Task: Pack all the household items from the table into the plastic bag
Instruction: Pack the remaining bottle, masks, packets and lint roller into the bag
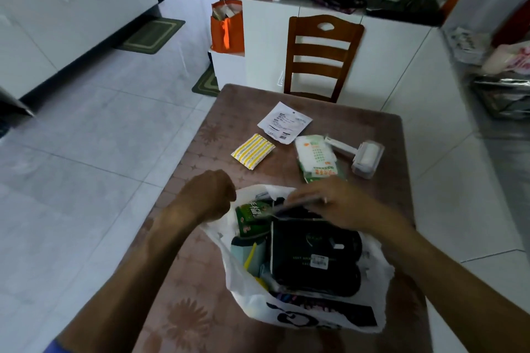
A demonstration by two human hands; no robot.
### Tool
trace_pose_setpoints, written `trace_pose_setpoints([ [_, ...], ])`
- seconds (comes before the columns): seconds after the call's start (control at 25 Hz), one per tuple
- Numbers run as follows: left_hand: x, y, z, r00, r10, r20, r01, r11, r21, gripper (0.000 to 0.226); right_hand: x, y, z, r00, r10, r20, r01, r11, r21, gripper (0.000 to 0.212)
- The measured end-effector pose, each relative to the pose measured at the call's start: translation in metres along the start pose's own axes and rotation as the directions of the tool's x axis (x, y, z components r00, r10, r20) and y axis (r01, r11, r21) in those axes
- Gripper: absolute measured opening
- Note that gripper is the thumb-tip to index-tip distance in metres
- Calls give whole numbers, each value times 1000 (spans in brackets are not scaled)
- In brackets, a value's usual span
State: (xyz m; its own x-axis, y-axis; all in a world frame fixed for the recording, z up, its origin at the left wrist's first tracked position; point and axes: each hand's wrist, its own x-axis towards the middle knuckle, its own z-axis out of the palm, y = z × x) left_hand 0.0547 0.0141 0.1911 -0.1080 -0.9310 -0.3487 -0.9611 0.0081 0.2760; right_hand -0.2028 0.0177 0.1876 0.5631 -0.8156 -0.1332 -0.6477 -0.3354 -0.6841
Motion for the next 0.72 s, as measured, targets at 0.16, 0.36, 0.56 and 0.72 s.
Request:
trace_pose_setpoints([
  [0.16,2,5,-9,998,26,-57,-32,994,-101,35,18,2,22,987,145,68,-54,703,-709,33],
  [0.36,3,12,3,994,74,-85,-79,995,-65,30,28,-9,48,993,118,17,-43,487,-873,22],
  [0.56,21,25,23,968,250,29,-246,917,315,21,22,22,40,912,248,328,-201,965,-171,50],
  [0.72,41,27,40,970,205,129,-236,923,304,26,18,42,27,891,256,375,-215,965,-149,70],
])
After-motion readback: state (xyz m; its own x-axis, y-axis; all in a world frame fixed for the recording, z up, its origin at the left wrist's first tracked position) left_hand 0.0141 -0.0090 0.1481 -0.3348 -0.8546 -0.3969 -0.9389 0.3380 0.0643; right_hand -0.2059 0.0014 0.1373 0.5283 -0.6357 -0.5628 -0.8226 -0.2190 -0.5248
